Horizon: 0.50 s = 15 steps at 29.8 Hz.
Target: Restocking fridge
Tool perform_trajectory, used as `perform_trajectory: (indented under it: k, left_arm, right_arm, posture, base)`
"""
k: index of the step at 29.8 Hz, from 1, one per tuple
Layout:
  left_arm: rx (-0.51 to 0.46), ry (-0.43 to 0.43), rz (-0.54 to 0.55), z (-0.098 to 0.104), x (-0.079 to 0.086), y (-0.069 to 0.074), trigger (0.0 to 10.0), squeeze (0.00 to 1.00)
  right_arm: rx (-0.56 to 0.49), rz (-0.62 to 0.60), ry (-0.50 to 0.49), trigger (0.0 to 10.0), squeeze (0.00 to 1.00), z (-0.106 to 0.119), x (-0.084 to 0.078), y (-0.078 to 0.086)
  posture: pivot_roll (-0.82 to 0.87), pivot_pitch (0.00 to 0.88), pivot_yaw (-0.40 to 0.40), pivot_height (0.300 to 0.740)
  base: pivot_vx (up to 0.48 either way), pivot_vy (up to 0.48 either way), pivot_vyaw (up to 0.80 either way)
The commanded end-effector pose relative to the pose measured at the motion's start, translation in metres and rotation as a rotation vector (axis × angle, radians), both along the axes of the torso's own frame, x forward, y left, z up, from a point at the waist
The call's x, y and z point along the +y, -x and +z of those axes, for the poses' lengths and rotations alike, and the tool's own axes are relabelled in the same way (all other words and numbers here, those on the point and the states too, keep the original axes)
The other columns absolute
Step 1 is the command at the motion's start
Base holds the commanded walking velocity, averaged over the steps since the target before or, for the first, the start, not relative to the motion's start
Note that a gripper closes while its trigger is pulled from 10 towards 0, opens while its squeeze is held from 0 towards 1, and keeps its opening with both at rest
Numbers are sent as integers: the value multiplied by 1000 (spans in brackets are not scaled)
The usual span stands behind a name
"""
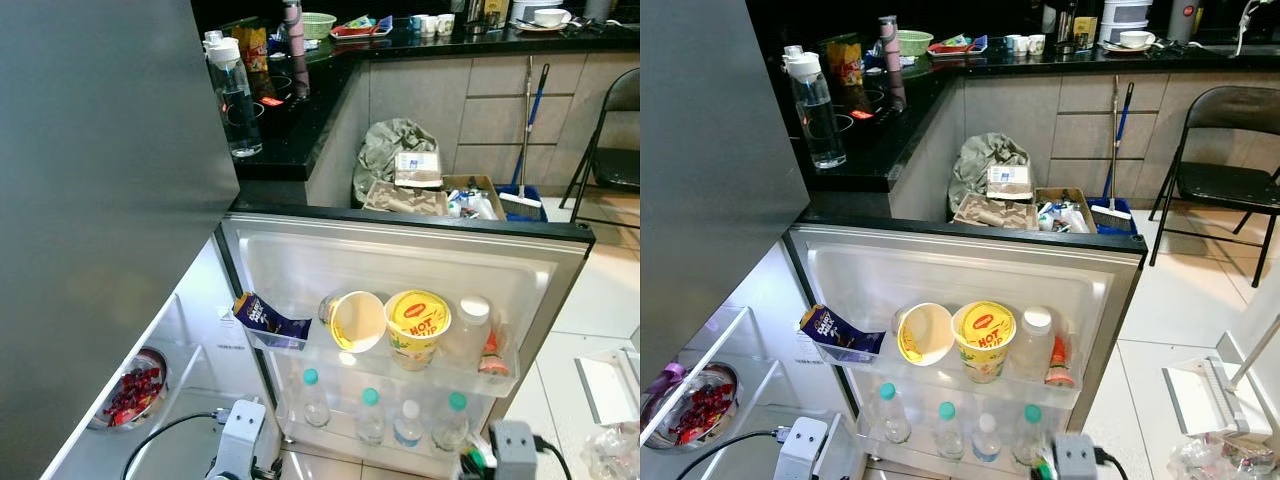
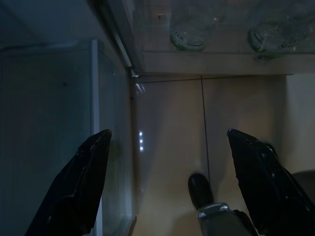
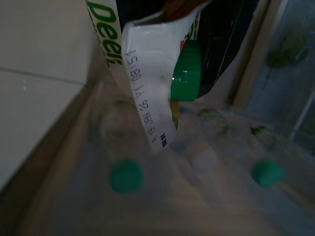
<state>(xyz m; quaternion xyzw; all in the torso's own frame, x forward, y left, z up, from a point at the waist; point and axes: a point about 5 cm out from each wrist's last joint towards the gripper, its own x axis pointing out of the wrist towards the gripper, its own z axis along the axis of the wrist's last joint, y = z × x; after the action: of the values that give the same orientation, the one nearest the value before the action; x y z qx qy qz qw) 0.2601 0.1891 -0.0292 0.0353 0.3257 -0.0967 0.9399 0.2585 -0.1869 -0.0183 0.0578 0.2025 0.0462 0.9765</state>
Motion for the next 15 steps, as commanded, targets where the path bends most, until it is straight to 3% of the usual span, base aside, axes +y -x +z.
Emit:
perform_trajectory:
  k: [1,7,15]
  left_arm:
    - [31,-4,16,-5,5,7,10000,0]
    - [31,-2,28,-5,7,7,10000,0]
    - [27,-3,42,-6,7,9,10000,0]
  right_arm:
    - [-13,1,-17,10000,0,1,3,0]
    - [-68,48,-13,10000,0,10,9,-8]
    - [-162,223,87,10000,0,27,25,-20]
  posture:
    - [-112,98,71,740]
    - [-112,95,69,740]
    - [-117,84,53,740]
  base:
    - [0,0,0]
    - [0,0,0]
    - [0,0,0]
